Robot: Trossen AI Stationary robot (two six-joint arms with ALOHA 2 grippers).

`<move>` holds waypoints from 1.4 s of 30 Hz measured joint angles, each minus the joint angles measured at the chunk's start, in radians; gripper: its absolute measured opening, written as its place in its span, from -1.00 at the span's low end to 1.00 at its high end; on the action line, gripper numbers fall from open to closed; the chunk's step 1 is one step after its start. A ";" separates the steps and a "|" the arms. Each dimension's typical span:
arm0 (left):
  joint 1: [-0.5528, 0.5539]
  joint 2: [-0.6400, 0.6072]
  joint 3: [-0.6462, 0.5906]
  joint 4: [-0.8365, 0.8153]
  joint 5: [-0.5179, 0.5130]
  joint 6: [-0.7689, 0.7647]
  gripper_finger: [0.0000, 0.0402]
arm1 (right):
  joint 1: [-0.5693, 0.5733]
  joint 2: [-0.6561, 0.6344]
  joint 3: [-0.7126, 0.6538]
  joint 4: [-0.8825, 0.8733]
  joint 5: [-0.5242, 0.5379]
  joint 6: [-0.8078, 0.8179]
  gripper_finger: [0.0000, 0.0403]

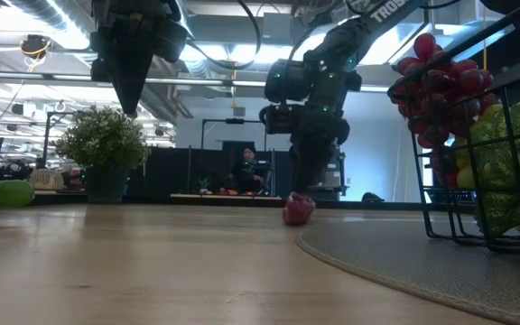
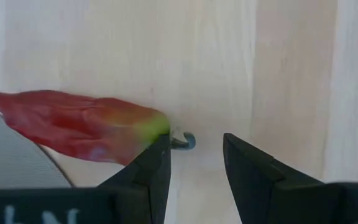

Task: Build produce basket
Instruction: Put the red chili pepper into the wire basket

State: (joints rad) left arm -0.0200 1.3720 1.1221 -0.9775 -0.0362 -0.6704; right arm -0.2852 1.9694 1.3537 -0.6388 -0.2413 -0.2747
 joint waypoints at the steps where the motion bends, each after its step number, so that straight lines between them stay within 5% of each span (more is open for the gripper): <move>1: 0.000 0.000 0.000 0.000 0.000 0.000 -0.98 | 0.000 0.000 0.000 0.004 -0.010 -0.001 -0.31; 21: 0.000 0.000 0.000 0.000 0.000 0.000 -1.00 | 0.000 0.060 0.000 0.052 -0.026 -0.016 -0.57; 27: 0.000 0.000 0.000 0.000 -0.001 0.001 -0.98 | 0.000 0.060 0.000 0.051 -0.024 -0.016 -0.84; 35: 0.000 0.000 0.000 0.000 -0.030 0.001 -0.98 | 0.000 0.061 0.105 -0.143 -0.029 0.046 -0.97; 42: 0.002 0.000 0.000 0.000 -0.034 0.001 -0.99 | 0.010 0.061 0.161 -0.205 -0.272 0.245 -0.92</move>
State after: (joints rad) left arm -0.0177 1.3720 1.1221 -0.9775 -0.0701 -0.6697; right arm -0.2755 2.0308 1.5146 -0.8438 -0.5134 -0.0295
